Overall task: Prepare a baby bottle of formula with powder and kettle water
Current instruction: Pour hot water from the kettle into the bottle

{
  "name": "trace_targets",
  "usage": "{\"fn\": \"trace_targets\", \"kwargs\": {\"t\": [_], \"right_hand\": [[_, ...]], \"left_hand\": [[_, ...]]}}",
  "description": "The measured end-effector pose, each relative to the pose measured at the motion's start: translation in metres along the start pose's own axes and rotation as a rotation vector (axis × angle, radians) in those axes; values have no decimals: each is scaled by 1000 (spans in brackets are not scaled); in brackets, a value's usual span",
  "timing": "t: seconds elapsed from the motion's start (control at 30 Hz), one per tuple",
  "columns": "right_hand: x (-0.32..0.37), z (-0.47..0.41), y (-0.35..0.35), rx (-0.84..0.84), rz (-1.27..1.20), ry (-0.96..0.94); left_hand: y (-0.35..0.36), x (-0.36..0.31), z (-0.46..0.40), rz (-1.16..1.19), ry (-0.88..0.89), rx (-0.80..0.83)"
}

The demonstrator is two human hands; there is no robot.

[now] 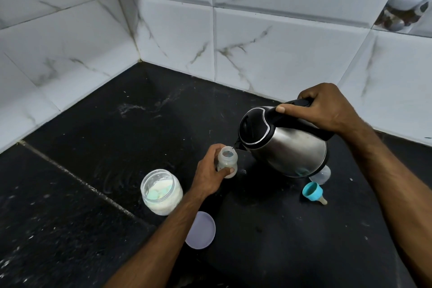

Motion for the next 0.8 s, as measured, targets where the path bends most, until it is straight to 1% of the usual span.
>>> {"fn": "trace_targets", "kwargs": {"t": [0.8], "right_hand": [[5,0,-5,2,-2,-16]], "left_hand": [[0,0,0,8,-2,6]]}}
Point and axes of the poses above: each hand's wrist, its own z-axis away from the middle knuckle, its own y-axis out of the palm, x = y × z, the point moved 1 cm from there along -z, towards the middle knuckle, and after that the axes turned 14 degrees about z, right-handed, at the moved point
